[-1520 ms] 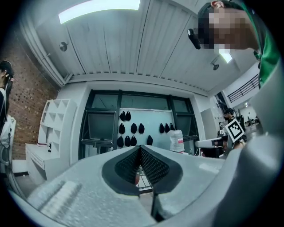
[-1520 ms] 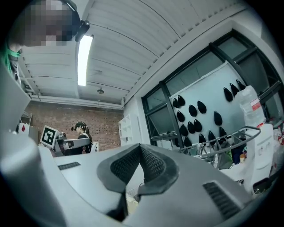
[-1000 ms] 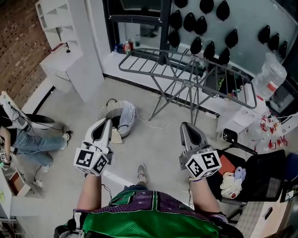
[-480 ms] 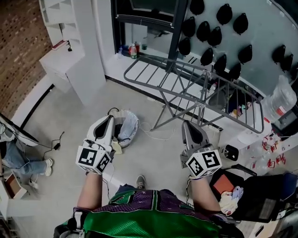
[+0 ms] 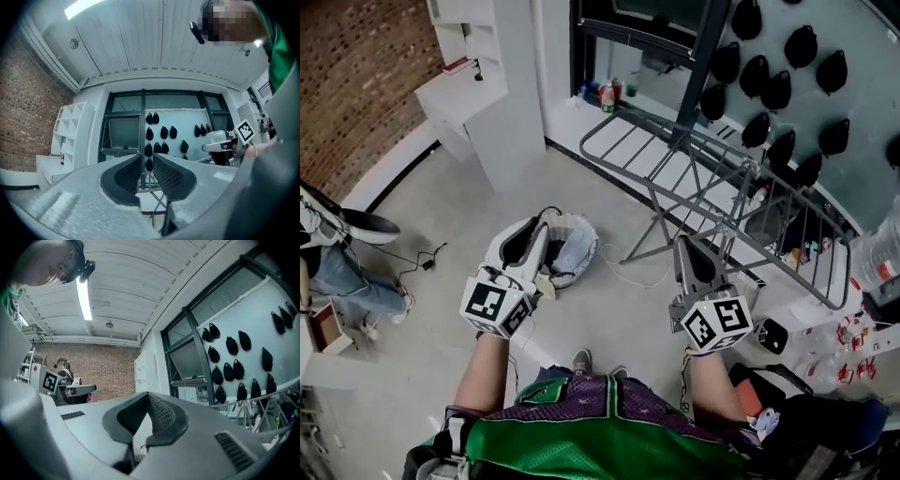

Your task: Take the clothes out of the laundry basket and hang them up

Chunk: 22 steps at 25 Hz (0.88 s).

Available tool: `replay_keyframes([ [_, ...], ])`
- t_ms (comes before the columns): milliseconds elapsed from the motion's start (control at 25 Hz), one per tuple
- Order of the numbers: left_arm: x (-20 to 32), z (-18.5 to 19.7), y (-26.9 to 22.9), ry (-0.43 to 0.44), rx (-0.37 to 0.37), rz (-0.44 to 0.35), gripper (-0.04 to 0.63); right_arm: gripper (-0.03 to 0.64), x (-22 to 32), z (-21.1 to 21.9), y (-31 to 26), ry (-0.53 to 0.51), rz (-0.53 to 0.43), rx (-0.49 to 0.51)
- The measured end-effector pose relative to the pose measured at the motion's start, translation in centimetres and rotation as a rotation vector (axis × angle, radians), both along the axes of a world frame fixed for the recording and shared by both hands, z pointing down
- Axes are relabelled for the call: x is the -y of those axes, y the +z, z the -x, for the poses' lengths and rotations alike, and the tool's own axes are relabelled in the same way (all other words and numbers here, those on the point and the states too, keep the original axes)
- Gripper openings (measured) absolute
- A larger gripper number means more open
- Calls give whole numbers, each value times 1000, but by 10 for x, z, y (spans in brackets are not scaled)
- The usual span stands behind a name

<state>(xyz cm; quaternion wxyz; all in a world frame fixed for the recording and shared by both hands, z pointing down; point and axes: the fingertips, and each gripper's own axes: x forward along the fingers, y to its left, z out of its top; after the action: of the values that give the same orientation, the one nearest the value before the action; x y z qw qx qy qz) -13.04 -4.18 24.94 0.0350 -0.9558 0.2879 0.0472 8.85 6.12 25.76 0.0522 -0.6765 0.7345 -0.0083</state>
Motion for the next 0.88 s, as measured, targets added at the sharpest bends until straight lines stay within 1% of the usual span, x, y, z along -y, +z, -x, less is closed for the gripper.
replay_keyframes([
  [80,-8,-5,-3,20,5,-18,138,0,4,0,1,-32,4,5],
  [200,-14,-9,-2,7,36,-41,176,0,9,1,5,-76,11,13],
  [400,-15,-5,6,-59,90,-43,178,0,15,0,7,-145,4,21],
  [600,-9,3,27,-136,156,-36,178,0,23,-5,17,-205,3,54],
  [760,4,17,52,-174,191,-11,177,0,44,1,35,-229,25,53],
  [880,24,29,73,-192,206,9,177,0,67,8,48,-232,45,53],
])
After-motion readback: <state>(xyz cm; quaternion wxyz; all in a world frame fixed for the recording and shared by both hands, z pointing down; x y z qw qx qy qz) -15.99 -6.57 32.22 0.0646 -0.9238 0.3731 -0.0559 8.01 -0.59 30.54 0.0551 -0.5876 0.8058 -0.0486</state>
